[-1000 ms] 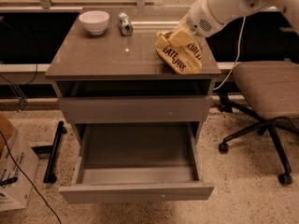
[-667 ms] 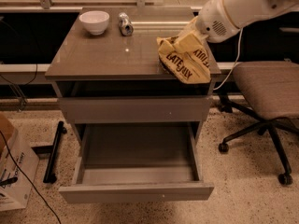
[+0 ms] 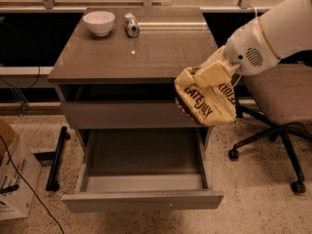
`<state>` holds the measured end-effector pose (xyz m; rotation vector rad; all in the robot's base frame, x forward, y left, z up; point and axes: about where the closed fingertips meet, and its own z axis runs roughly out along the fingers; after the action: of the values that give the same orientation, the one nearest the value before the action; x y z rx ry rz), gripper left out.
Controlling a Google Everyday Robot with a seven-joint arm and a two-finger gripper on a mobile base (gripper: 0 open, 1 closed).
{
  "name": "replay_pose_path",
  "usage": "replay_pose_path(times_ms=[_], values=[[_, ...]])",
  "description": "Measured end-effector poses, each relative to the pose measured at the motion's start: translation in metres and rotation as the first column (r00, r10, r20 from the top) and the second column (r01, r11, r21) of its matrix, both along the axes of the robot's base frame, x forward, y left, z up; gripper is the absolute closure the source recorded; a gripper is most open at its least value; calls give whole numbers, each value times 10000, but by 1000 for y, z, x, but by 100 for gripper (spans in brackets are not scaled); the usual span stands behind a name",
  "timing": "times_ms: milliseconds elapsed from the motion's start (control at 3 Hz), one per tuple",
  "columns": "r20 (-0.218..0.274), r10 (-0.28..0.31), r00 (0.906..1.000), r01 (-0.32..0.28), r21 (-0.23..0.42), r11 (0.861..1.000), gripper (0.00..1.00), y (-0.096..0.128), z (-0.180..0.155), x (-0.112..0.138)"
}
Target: Place brown chip bag into middle drawer
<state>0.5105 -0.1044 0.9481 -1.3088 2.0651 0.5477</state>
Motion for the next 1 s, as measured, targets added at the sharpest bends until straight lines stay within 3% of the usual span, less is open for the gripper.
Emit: replay_pose_path(times_ms=[333, 667, 1000], values=[[-795, -46, 9968, 52, 82, 10000, 100, 4, -30, -17], [-1573, 197, 9874, -229, -186, 9996, 100, 14, -78, -15], [-2416, 510, 9690, -619, -381, 9974, 100, 28, -138, -7]])
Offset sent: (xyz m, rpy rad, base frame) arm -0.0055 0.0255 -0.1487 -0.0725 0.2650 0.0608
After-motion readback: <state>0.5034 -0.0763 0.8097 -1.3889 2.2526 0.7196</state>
